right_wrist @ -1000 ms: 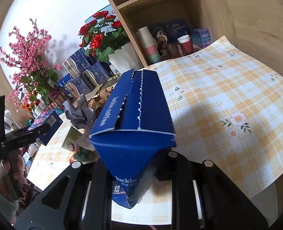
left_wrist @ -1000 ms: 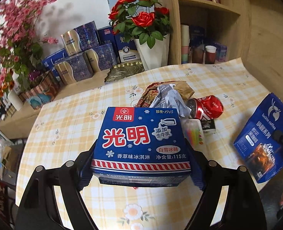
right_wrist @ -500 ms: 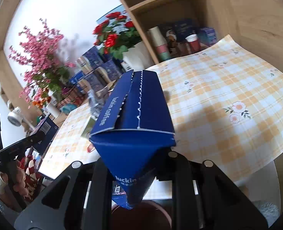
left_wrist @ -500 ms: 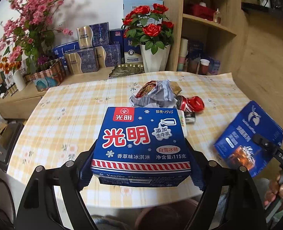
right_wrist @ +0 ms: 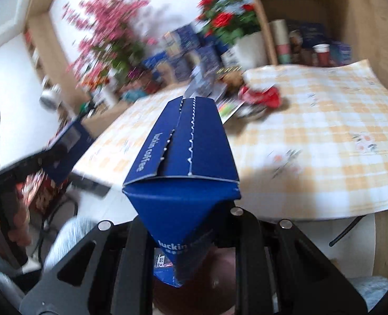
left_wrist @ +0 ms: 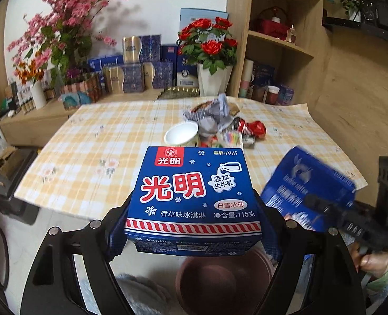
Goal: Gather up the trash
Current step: 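Carry both boxes toward the brown bin beside the table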
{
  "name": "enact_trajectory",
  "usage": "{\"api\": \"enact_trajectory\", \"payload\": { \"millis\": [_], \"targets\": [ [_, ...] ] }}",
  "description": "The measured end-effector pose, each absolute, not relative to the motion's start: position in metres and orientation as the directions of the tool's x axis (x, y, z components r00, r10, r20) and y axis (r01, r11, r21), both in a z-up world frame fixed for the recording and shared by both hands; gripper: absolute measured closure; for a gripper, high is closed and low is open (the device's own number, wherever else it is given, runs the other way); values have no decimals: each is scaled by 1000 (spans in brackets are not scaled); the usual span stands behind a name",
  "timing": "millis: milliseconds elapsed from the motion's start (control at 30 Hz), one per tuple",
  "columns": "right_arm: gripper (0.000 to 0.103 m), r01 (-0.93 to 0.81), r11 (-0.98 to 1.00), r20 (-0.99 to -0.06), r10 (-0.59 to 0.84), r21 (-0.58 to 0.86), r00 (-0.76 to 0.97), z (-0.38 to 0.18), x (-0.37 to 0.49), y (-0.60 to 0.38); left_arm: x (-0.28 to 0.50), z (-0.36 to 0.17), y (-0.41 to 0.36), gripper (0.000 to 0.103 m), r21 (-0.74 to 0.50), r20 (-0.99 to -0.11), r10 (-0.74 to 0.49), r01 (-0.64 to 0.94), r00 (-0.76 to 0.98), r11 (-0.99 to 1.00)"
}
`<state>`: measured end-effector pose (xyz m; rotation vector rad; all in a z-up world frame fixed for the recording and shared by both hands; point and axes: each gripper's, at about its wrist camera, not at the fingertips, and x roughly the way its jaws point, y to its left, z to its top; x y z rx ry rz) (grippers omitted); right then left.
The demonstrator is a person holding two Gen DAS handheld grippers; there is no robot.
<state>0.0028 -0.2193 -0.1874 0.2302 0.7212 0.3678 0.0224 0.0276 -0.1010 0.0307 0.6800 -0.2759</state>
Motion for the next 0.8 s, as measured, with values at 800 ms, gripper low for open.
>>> {"api": "enact_trajectory", "payload": {
  "millis": [800],
  "targets": [
    [82,-154,949,-928,305,276,213,-388,35,-173,14,-162,31,24,-76,-681,-222,235,697,969]
  ]
}}
